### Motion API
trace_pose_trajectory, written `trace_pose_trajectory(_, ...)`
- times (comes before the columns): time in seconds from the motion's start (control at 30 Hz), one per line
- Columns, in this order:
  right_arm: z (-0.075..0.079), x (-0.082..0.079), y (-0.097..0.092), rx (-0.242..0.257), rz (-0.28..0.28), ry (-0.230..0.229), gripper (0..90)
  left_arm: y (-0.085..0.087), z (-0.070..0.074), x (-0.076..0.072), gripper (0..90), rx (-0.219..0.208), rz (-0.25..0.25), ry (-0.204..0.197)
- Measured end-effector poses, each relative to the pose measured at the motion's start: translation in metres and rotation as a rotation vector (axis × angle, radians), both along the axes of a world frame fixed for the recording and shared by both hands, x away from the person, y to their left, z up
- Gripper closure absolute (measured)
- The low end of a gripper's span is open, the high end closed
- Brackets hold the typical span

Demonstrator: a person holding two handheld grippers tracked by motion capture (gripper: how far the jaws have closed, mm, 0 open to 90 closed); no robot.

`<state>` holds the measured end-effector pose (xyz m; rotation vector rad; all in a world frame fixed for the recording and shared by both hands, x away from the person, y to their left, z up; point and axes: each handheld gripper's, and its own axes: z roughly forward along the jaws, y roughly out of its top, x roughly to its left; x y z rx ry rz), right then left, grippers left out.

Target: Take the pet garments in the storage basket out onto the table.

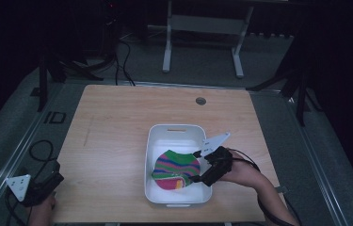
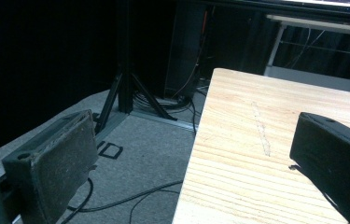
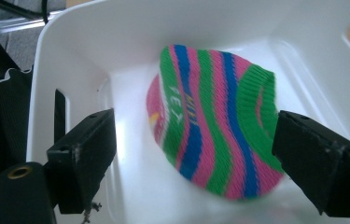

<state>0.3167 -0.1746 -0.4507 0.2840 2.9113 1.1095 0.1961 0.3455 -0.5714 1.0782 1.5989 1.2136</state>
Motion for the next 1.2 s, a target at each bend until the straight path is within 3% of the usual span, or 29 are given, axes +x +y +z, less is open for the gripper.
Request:
trace_pose_trajectory(0.3, -0.014, 0.003, 0.037, -0.033, 0.056, 0.030, 13.4, 0.001, 0.000, 0.000, 1.2, -0.002, -0.003, -0.001)
trace_pose_trajectory(0.47, -0.024, 0.003, 0.063, -0.087, 0.100, 0.031, 14.3, 0.001, 0.000, 0.000, 1.2, -0.002, -0.007, -0.001)
trace_pose_trajectory(0.63, -0.026, 0.004, 0.079, -0.122, 0.124, 0.020, 14.5, 0.001, 0.000, 0.000, 1.2, -0.002, -0.008, 0.000)
trace_pose_trajectory(0.83, -0.041, 0.004, 0.096, -0.191, 0.144, 0.030, 16.2, 0.001, 0.000, 0.000, 1.2, -0.002, -0.010, 0.000)
trace_pose_trajectory(1.0, -0.053, 0.002, 0.108, -0.277, 0.146, 0.003, 23.0, 0.001, 0.000, 0.000, 1.2, -0.003, -0.011, 0.000)
trace_pose_trajectory(1.2, -0.062, -0.004, 0.114, -0.383, 0.174, -0.071, 38.3, 0.002, 0.000, 0.000, 1.2, -0.009, -0.011, -0.004)
